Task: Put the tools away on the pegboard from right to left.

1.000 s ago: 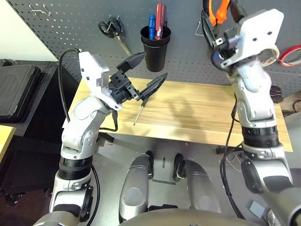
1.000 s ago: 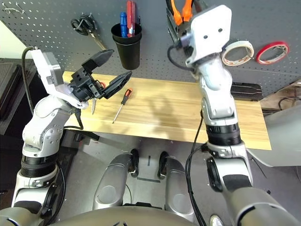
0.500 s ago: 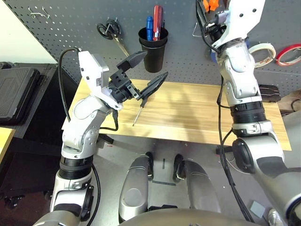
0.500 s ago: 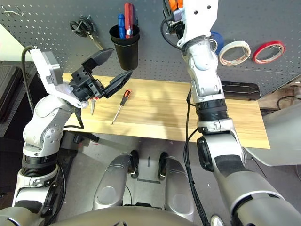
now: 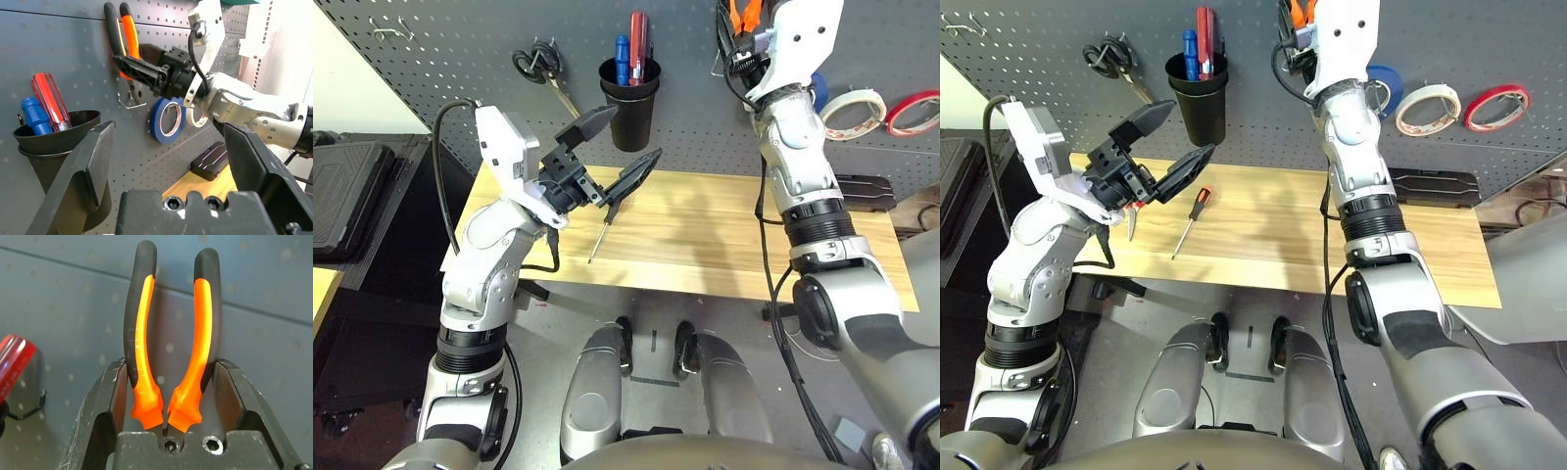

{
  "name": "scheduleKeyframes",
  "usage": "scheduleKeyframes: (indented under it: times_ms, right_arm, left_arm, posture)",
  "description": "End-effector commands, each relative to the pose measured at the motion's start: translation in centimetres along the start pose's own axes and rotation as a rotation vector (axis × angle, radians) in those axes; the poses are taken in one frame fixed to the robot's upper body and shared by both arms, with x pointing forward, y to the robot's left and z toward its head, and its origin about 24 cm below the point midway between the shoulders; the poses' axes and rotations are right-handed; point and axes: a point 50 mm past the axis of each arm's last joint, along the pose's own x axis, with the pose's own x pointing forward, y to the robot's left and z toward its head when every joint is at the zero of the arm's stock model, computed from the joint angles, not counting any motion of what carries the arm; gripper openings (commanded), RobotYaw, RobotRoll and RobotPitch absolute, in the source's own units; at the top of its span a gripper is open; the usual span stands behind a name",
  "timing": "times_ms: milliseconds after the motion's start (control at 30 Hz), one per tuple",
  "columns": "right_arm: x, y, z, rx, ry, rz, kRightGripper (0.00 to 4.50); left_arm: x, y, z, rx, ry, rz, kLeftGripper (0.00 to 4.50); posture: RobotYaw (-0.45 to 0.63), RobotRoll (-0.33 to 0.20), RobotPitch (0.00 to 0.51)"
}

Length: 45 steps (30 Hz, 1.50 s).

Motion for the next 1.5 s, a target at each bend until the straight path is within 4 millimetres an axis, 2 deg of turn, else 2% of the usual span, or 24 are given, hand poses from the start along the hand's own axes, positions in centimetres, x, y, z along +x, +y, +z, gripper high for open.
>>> scheduleKeyframes:
  times_ms: [33,533,600,633,700,967,1233,1367,1500]
  right_arm:
    - [0.3,-0.3,0.5,0.011,-0.040,-0.030,2.78]
    - [-1.4,0.8,-2.1,0.047,0.066,-0.012,2.78]
    - [-1.7,0.9,-2.2,0.043,0.065,-0.007,3.51]
    - [-1.8,0.9,-2.1,0.038,0.056,-0.005,3.66]
    - [-2.0,0.9,-2.0,0.034,0.044,-0.002,4.46]
    - [-3.3,0.4,-1.7,0.025,0.014,-0.012,4.49]
    - [-6.9,-0.9,-0.9,-0.032,0.008,0.063,4.49]
    - [-8.9,-1.2,-1.0,-0.005,0.092,0.123,4.49]
    - [-11.8,-0.9,-1.7,0.066,0.264,0.282,4.49]
  left_arm:
    - [-0.1,-0.4,-0.2,-0.002,0.009,-0.005,4.50]
    - [0.1,-0.4,-0.4,-0.005,0.017,-0.007,4.50]
    - [0.1,-0.4,-0.5,-0.006,0.018,-0.008,4.50]
    - [0.1,-0.4,-0.5,-0.007,0.018,-0.007,4.50]
    - [0.1,-0.4,-0.5,-0.008,0.020,-0.007,4.50]
    - [0.0,-0.3,-0.7,-0.011,0.023,-0.006,4.50]
    - [-0.5,-0.3,-1.0,-0.010,0.043,0.007,4.50]
    - [-0.9,-0.1,-1.6,-0.010,0.086,0.018,4.50]
    - [-1.7,0.0,-3.2,-0.029,0.226,0.042,4.50]
  posture:
    - [0.22,0.000,0.217]
    - [0.22,0.000,0.226]
    - [0.22,0.000,0.227]
    - [0.22,0.000,0.227]
    - [0.22,0.000,0.227]
    - [0.22,0.000,0.226]
    - [0.22,0.000,0.229]
    - [0.22,0.000,0.233]
    - [0.21,0.000,0.235]
